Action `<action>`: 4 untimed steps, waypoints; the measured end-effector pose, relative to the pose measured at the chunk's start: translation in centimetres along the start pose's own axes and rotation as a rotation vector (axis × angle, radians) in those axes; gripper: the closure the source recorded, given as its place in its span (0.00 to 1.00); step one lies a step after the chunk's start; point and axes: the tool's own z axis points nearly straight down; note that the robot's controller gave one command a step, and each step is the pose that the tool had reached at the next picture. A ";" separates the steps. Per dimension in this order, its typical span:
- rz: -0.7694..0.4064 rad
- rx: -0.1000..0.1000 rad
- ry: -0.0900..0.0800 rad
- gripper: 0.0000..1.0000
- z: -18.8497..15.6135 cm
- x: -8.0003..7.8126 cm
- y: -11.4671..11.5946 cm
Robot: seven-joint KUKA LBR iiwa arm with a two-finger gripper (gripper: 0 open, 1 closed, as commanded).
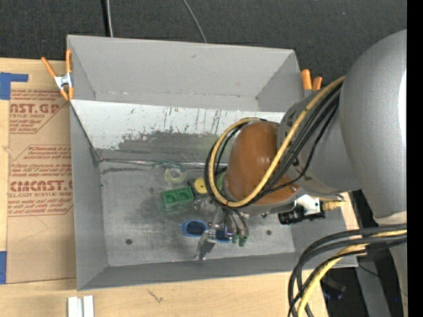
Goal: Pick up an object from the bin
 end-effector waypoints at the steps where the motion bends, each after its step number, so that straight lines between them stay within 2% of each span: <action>1: 0.063 -0.004 -0.006 0.00 2.6 -0.6 -0.4; 2: 0.061 -0.002 -0.003 0.00 2.5 -0.7 -0.3; 3: 0.063 -0.005 -0.013 1.00 2.2 -1.0 -0.2; 4: 0.062 -0.001 -0.002 1.00 0.6 -1.0 -0.2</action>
Offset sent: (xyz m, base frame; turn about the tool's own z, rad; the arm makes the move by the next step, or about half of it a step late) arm 0.0034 -0.0074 -0.0293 0.0656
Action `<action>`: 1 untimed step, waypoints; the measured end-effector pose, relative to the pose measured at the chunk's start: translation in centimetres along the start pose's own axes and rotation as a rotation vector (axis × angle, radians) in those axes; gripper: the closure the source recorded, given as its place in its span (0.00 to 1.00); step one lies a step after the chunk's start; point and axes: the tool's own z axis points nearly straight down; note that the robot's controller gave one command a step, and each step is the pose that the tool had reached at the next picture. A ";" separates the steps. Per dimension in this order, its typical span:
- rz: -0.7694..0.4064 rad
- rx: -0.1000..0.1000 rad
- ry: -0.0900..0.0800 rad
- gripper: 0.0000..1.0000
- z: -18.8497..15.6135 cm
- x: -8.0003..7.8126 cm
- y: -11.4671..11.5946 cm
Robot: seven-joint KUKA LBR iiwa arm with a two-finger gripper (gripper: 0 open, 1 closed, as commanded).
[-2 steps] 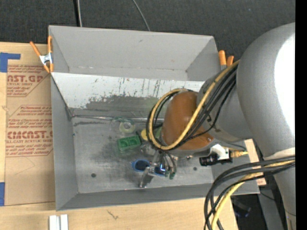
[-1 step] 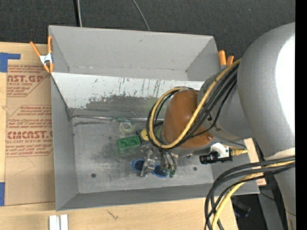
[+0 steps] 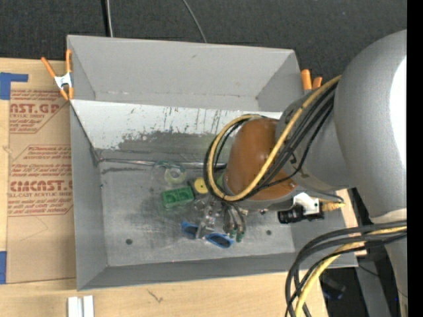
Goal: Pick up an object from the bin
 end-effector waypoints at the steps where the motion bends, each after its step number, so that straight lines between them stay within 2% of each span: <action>1: -0.001 -0.002 -0.006 1.00 -7.5 -0.1 0.1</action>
Offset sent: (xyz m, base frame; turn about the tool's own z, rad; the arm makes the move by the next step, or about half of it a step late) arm 0.0000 0.0000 0.0714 0.0000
